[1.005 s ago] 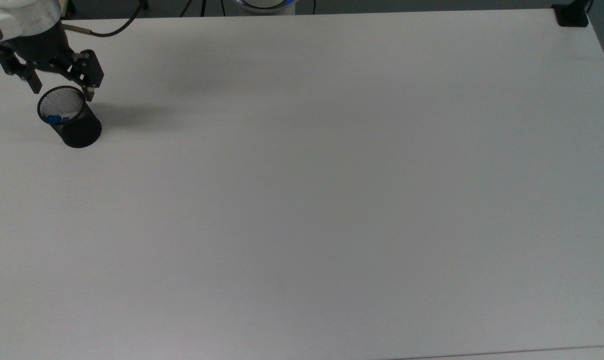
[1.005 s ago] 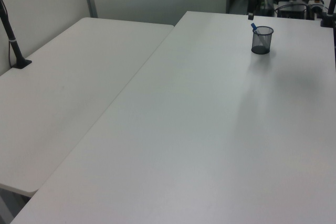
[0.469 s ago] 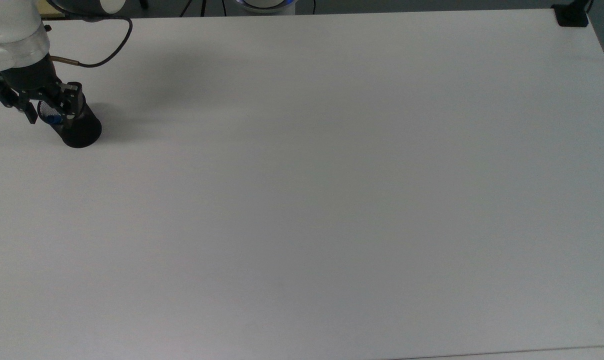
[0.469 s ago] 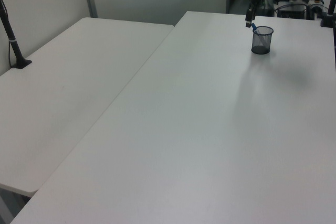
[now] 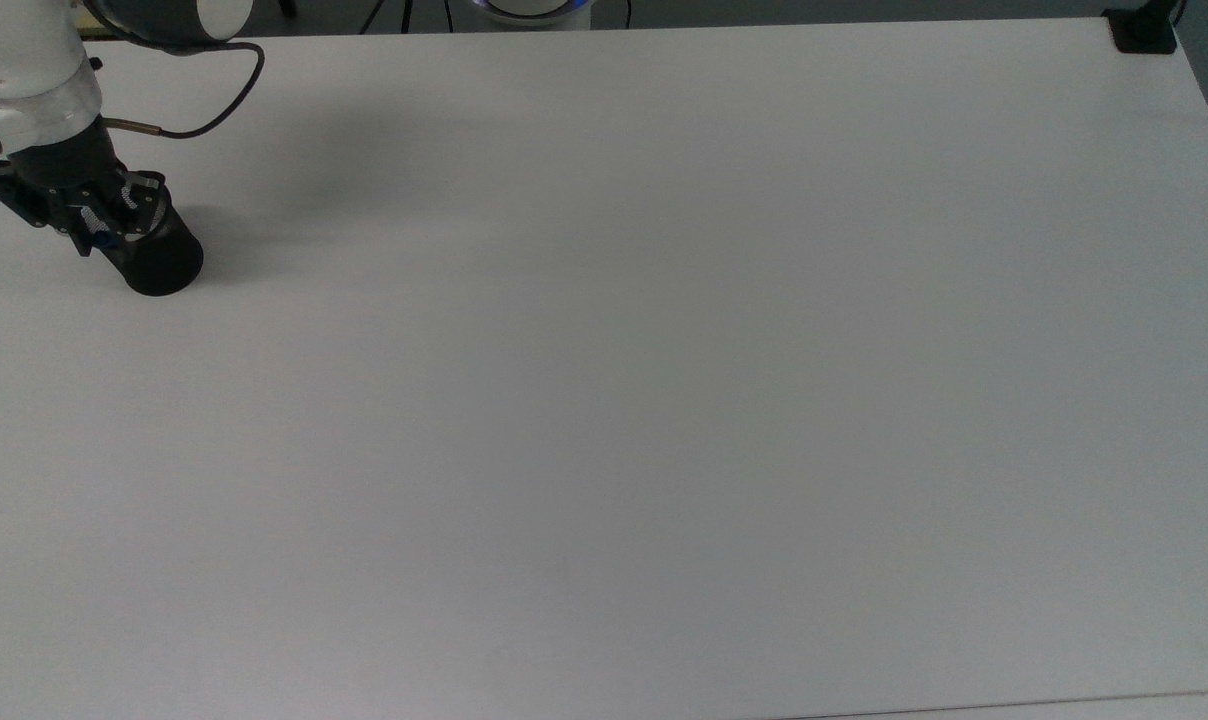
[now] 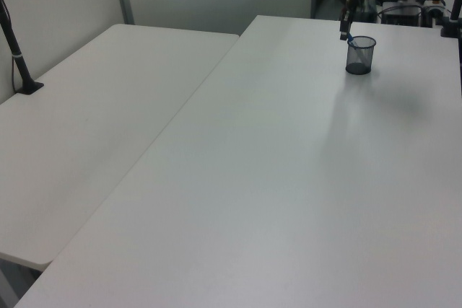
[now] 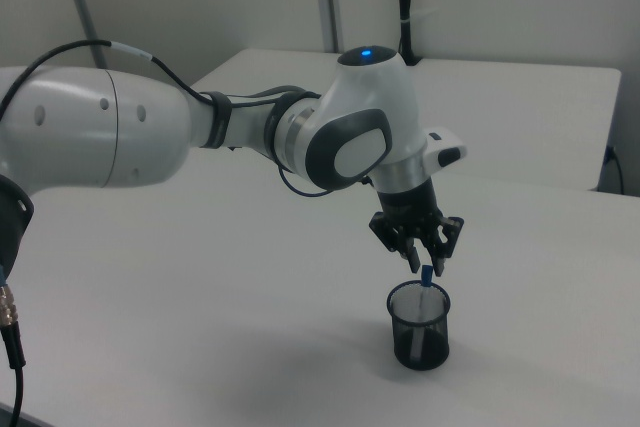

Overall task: Remove the marker
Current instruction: 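Close the gripper on the blue-capped marker's top end, then lift the marker up out of the mesh cup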

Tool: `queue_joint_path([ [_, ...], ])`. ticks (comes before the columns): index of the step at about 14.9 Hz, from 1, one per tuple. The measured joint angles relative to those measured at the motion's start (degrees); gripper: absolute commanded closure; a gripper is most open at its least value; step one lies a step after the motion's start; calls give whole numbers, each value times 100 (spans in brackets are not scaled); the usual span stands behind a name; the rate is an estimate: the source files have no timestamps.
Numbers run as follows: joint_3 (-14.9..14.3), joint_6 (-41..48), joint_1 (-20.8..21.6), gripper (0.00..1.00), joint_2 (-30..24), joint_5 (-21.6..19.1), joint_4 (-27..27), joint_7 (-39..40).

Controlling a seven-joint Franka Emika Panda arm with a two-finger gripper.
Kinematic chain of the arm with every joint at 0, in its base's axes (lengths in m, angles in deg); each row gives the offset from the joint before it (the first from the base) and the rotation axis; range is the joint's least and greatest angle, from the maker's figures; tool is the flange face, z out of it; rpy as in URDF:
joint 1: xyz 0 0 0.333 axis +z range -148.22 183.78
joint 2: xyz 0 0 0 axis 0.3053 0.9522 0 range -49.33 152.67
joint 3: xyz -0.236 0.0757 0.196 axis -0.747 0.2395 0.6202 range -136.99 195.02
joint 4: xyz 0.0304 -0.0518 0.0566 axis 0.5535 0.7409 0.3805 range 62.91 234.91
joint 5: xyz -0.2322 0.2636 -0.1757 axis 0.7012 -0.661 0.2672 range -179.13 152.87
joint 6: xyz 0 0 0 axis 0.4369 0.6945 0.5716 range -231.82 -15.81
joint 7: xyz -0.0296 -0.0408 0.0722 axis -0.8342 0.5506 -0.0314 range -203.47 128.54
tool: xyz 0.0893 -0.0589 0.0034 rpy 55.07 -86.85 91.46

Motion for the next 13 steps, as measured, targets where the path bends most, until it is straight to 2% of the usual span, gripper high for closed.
queue_joint_path([
  [3, -42, 0, -14, 84, 5, 0, 17, 107],
  [13, -47, 1, -19, 84, -159, -4, -41, 111],
])
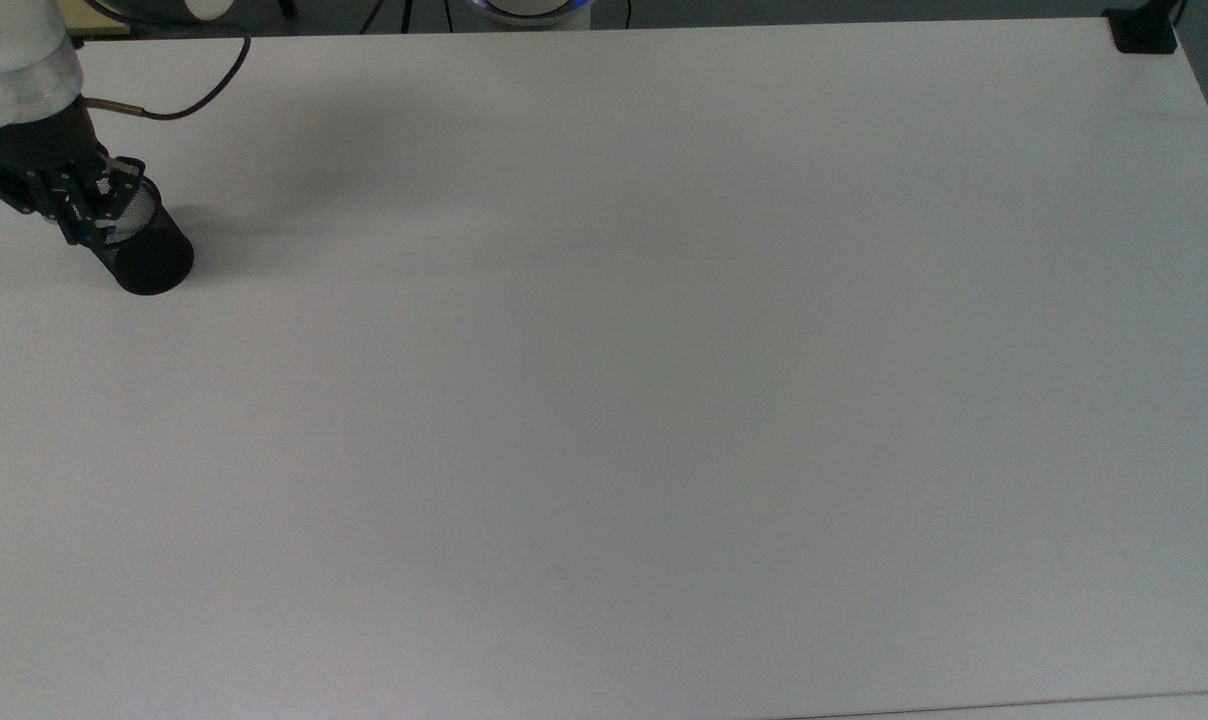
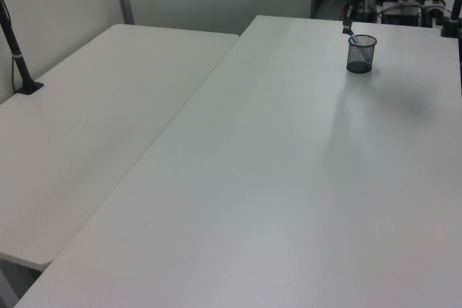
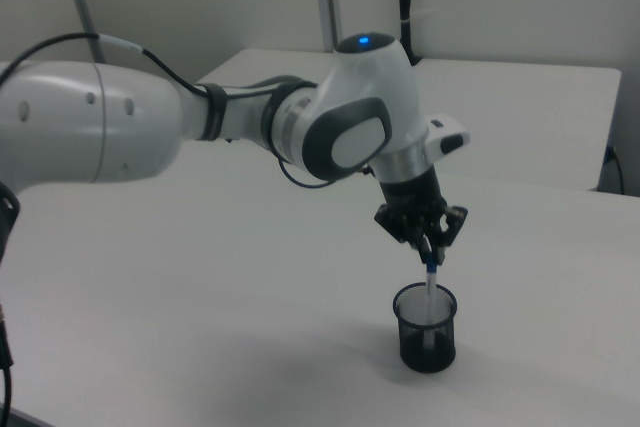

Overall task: Remove the marker
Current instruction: 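Lift the marker up out of the mesh cup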

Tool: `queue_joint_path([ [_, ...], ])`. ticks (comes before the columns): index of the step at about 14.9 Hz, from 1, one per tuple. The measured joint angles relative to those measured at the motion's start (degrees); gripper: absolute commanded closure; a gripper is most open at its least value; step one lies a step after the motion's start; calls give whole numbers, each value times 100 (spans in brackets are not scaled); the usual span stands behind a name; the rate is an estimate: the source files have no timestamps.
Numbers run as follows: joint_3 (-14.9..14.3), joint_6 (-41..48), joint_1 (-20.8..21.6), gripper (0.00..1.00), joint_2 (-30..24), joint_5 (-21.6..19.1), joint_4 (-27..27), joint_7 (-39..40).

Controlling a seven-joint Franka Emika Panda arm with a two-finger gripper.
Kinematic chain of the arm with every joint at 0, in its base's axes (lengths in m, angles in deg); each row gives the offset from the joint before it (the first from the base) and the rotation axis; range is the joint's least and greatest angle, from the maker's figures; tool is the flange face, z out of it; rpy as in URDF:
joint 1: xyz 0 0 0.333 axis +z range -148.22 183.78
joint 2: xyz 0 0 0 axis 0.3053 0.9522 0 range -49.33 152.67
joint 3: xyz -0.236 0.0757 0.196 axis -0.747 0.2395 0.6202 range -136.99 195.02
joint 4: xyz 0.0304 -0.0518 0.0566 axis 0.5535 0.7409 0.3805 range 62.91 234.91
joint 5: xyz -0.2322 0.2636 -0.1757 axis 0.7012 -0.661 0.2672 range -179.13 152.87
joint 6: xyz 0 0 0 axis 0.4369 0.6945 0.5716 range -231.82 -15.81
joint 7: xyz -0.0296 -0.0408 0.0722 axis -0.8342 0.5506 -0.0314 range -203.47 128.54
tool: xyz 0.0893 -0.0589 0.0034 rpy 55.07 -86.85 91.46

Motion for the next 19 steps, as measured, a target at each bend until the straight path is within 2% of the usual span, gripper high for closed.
queue_joint_path([
  [9, 63, 805, 138, 83, -707, -19, -343, -15],
  [14, 109, 1600, 837, 83, -699, -22, -327, -193],
  [19, 125, 1773, 1487, 82, -497, -22, -107, -858],
])
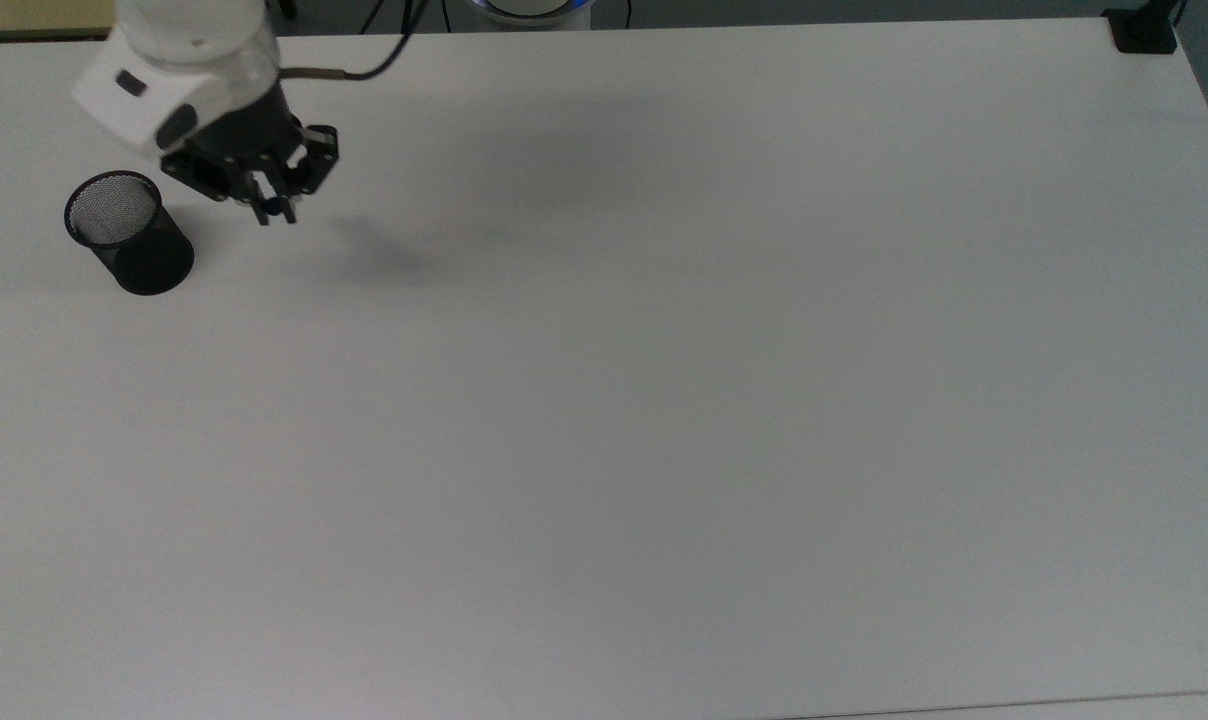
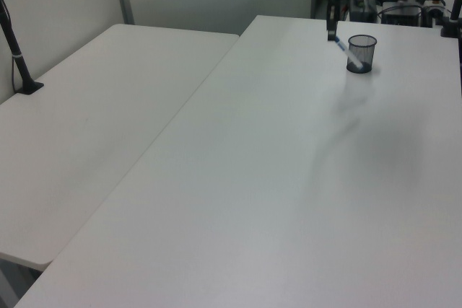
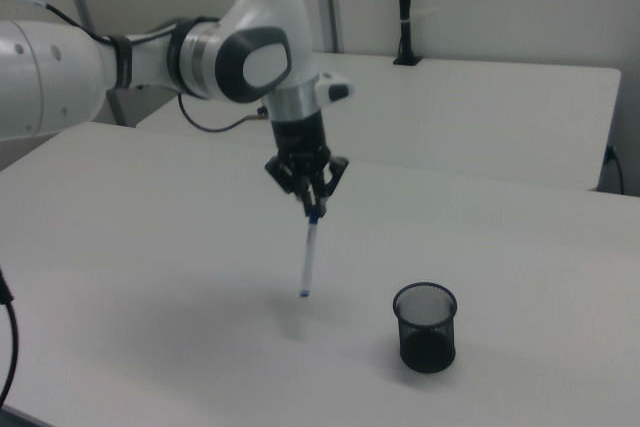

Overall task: Remove the marker
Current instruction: 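Lift the marker up out of the mesh cup, then carry the marker away from the cup and lower it onto the table, then open the gripper, release the marker, and raise the gripper away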

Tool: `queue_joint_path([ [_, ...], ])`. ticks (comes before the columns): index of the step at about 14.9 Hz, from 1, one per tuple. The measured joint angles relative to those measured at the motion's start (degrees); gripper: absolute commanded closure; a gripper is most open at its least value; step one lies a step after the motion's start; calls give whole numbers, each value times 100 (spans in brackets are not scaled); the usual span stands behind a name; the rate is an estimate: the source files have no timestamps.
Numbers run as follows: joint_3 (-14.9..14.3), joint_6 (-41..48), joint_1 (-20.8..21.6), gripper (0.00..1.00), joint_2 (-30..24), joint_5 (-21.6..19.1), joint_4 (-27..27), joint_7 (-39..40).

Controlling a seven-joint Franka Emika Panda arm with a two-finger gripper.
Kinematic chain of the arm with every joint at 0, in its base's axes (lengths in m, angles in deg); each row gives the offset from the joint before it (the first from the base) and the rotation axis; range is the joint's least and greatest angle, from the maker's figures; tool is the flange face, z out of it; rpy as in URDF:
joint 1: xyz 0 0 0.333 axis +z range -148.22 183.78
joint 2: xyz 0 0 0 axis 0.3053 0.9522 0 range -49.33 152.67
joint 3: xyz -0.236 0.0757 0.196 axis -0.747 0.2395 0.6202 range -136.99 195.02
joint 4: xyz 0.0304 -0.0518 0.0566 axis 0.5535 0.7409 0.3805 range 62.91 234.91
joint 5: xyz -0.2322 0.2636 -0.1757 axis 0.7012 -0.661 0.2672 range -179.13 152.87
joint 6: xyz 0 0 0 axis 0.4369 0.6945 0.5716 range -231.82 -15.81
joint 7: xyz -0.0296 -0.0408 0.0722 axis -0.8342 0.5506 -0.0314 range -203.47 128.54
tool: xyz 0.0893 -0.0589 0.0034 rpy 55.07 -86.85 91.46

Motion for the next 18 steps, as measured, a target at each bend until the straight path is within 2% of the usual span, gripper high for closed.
queue_joint_path([
  [4, 0, -1, 194, 81, 410, 2, 125, -402],
  [7, -21, -1, 166, 70, 679, 3, 137, -419],
  [8, -22, -1, 158, 49, 767, 5, 138, -436],
  [9, -23, -2, 151, 14, 839, 6, 138, -451],
  [10, -23, -4, 147, 0, 895, 6, 137, -474],
  [14, -14, -17, 251, 0, 947, 6, 4, -764],
  [18, 3, -15, 884, 0, 613, 6, -246, -1414],
])
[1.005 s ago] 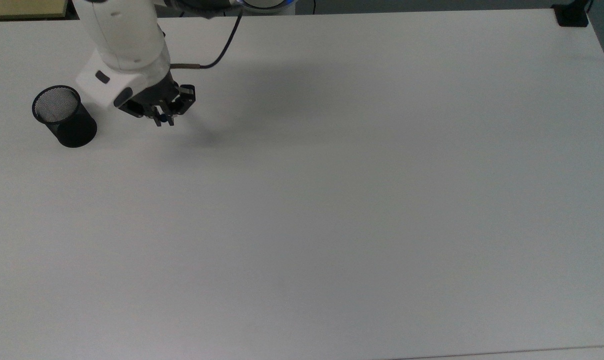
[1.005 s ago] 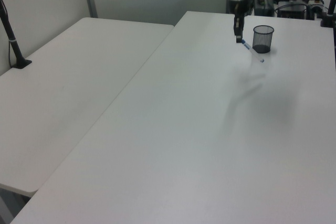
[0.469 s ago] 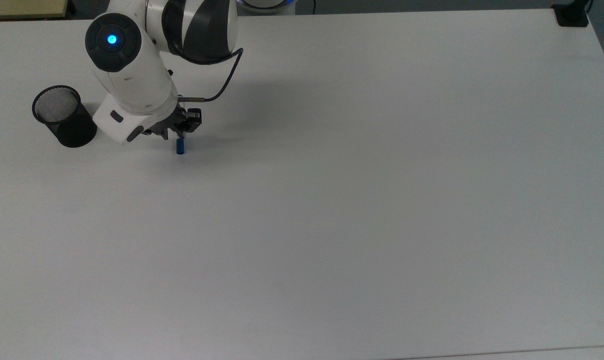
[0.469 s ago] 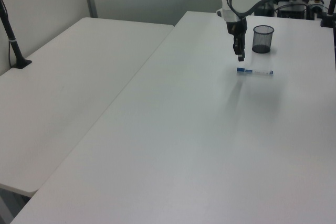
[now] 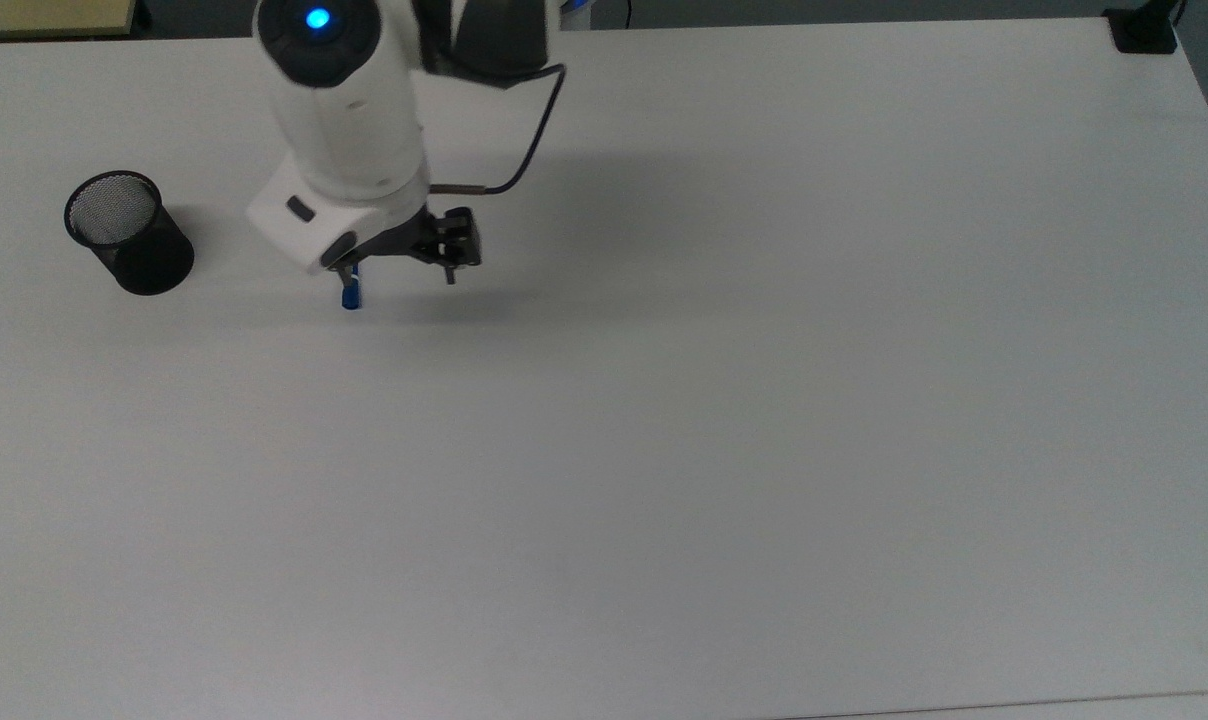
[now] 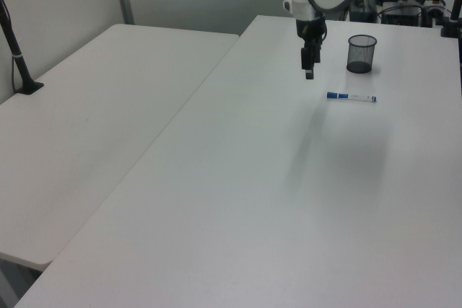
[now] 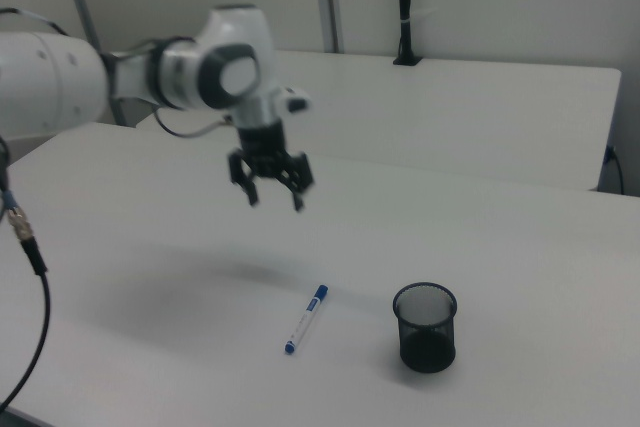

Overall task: Remove the marker
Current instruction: 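Open the gripper, release the marker, and raise the gripper away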

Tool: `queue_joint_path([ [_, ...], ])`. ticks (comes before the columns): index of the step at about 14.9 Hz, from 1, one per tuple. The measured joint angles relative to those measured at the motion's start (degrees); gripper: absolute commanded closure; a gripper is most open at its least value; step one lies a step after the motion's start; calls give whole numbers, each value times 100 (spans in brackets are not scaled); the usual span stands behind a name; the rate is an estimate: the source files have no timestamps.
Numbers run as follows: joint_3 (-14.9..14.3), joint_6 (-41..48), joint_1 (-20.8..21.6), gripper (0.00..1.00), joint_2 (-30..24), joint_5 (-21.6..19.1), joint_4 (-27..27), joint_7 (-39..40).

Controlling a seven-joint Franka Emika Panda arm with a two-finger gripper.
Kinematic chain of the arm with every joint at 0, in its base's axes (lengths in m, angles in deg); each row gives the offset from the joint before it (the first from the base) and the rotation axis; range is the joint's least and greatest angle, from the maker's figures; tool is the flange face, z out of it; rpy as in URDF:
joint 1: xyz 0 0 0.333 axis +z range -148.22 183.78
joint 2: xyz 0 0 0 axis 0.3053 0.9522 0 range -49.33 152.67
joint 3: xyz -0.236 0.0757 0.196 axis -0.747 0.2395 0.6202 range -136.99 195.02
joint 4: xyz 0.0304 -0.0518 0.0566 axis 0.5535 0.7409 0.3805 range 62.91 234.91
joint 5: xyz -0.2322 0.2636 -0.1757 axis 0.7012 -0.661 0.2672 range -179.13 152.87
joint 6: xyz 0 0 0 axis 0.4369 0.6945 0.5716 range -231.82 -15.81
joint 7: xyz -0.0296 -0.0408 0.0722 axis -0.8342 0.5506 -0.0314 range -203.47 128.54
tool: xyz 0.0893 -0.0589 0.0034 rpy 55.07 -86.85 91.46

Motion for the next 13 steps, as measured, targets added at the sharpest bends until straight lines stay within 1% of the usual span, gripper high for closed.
queue_joint_path([
  [3, 10, 364, 516, 0, -480, 1, -16, -670],
  [5, 15, 677, 746, 0, -786, 0, -14, -1148],
  [7, 15, 888, 848, 0, -1069, -2, -12, -1618],
  [9, 16, 1059, 902, 0, -1317, -3, 1, -1888],
  [13, -38, 1218, 867, 0, -1734, -3, 119, -1947],
])
